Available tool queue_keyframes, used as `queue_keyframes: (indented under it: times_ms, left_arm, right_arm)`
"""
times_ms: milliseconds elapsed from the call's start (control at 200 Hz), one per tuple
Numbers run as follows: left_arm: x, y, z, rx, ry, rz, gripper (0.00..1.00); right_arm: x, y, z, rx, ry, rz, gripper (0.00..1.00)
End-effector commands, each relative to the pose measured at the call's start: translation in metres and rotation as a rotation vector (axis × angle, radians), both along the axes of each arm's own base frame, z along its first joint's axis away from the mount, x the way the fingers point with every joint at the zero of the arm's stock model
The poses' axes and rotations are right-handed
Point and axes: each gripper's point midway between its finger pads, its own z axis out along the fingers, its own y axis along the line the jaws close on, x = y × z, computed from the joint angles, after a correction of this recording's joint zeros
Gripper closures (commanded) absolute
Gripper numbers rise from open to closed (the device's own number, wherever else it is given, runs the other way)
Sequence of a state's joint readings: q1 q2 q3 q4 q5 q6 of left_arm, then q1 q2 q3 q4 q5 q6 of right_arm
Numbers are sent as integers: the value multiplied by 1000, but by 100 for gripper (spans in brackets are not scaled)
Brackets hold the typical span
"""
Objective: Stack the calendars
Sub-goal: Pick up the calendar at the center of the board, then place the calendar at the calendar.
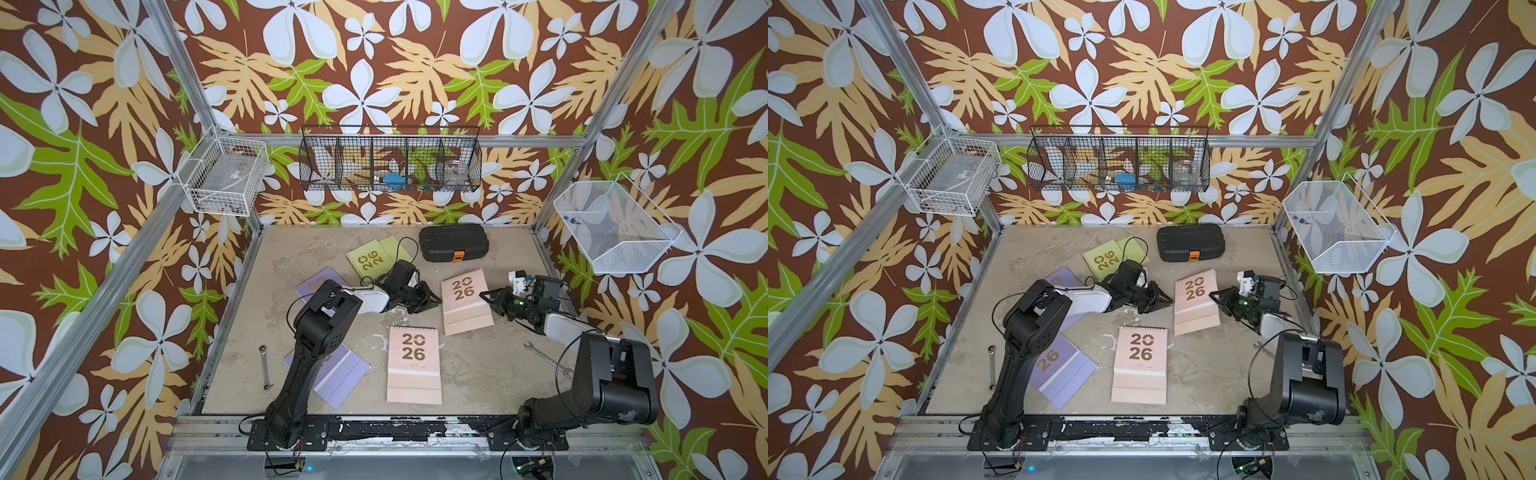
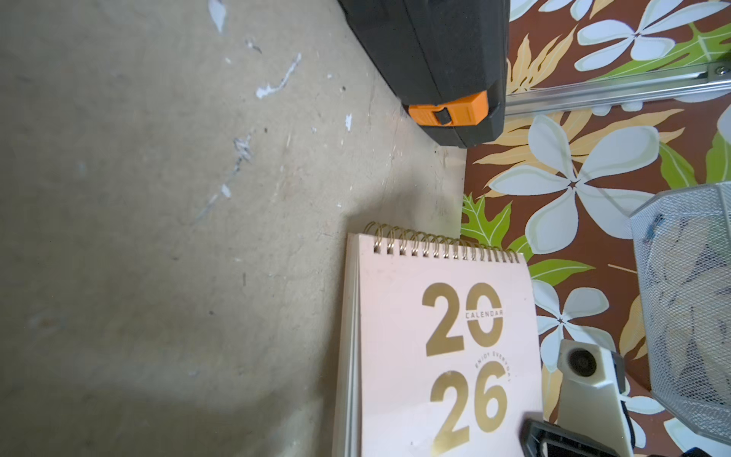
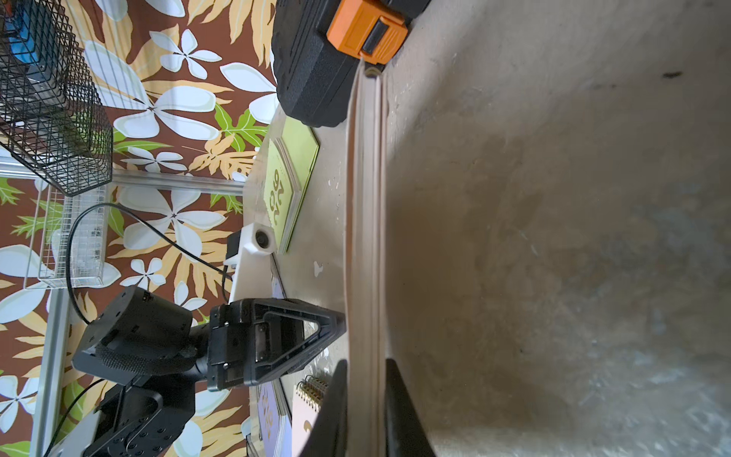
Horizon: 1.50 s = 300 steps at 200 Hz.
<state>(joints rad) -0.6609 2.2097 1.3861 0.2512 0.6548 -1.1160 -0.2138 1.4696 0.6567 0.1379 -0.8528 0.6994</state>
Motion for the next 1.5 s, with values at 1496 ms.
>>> queue_keyframes:
  times_ms: [1496]
  left_arm:
    - [-102, 184, 46, 95, -120, 263, 75]
  right_arm:
    - [-159, 138, 73, 269, -114, 68, 91]
